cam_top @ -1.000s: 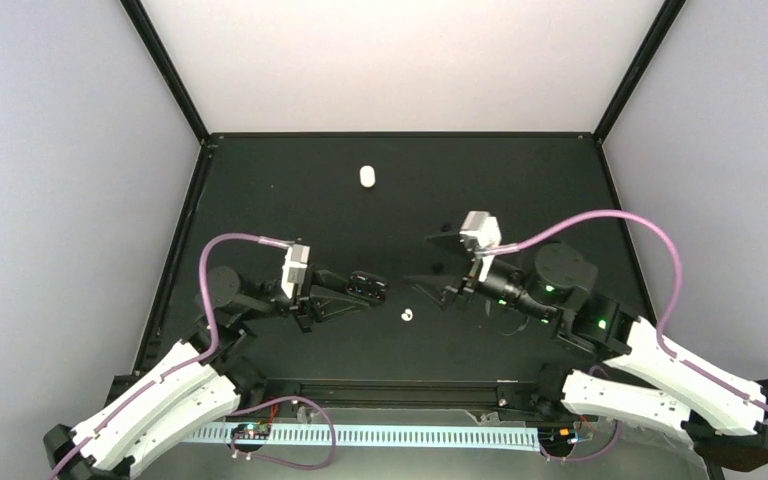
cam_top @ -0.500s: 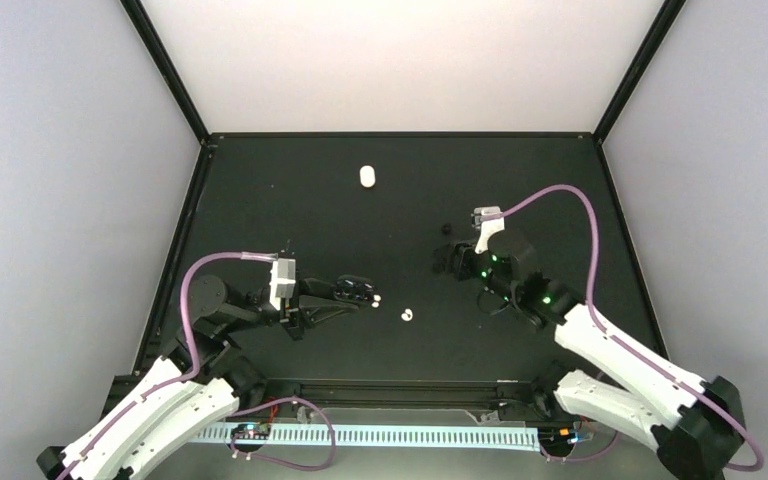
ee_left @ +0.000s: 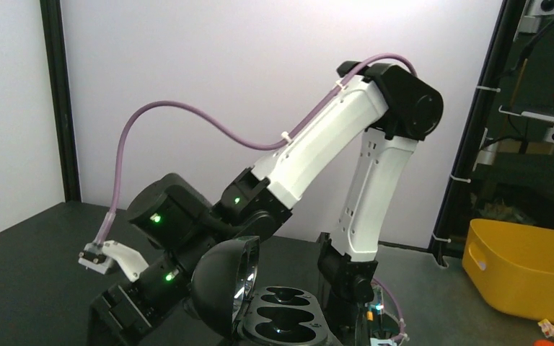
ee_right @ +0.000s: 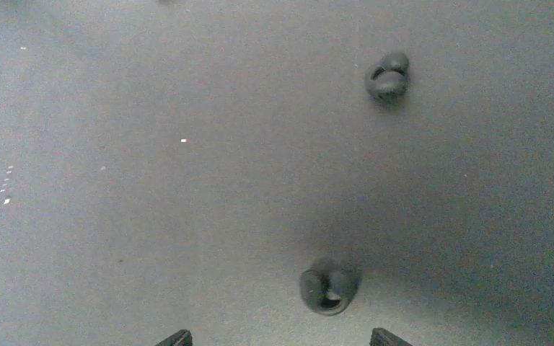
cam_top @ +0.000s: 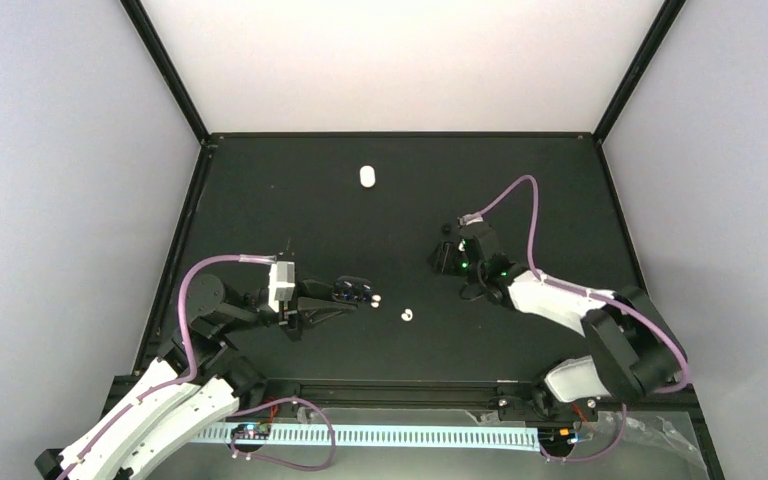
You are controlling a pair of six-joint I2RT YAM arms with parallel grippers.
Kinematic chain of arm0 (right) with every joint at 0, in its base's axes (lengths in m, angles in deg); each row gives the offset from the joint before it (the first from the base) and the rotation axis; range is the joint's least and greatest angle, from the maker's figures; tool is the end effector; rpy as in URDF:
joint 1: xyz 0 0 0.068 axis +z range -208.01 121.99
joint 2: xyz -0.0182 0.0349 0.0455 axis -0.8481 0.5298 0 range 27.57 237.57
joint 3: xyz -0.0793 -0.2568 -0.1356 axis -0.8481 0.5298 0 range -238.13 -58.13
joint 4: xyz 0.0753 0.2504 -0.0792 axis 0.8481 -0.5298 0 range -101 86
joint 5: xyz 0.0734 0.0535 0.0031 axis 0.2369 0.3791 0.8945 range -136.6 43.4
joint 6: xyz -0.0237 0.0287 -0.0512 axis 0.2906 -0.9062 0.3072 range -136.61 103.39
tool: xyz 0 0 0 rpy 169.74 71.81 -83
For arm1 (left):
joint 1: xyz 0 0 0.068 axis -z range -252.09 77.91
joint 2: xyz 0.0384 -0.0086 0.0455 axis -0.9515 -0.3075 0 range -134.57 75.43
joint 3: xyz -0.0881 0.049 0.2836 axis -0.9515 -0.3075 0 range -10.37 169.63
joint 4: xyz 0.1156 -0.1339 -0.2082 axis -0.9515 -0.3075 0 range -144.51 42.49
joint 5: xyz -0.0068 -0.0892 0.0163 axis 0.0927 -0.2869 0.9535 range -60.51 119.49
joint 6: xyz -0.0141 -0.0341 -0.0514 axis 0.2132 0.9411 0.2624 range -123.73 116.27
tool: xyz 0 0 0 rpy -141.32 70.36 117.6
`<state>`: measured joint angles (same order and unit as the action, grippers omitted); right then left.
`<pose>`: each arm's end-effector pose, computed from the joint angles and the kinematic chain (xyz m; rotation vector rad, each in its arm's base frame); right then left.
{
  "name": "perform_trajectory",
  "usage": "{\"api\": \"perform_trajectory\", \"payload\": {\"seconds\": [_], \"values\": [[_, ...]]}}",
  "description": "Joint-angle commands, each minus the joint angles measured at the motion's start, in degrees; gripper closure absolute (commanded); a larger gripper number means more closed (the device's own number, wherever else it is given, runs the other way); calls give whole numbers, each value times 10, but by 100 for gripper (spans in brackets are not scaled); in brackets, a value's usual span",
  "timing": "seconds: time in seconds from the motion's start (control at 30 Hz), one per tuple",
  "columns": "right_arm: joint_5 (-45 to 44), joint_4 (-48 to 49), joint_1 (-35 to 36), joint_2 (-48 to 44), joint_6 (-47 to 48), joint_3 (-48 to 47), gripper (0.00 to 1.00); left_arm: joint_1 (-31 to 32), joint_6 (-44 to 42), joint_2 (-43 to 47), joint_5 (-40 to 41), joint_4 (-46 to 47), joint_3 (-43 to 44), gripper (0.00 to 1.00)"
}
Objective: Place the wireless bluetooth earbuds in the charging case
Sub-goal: Adjust the earbud at the center of the board.
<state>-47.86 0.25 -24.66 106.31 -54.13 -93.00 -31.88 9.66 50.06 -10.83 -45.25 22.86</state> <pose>0.2382 0.1554 0.1875 0.0973 2.3389 0.6175 0.0649 -0.0959 0.3532 0.9422 1.2463 -1.2394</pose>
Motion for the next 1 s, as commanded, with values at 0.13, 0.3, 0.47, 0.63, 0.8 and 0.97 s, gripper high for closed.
{"api": "perform_trajectory", "payload": {"seconds": [0.13,0.3,0.47,0.63,0.8,0.97], "values": [[13,77,-20,99,-30,-24,34,-1,-15,1,-4,-10,12,99],[20,89,-22,136,-30,-41,34,-2,-16,1,-4,-11,12,99],[37,91,-21,153,-32,-46,35,-3,-18,0,-4,-13,12,98],[60,87,-21,143,-40,-33,35,-3,-18,2,-6,-12,13,99],[72,83,-16,134,-46,-21,36,-4,-16,2,-9,-9,12,99],[89,79,-5,134,-47,-22,36,-4,-14,-1,-14,-8,12,98]]}}
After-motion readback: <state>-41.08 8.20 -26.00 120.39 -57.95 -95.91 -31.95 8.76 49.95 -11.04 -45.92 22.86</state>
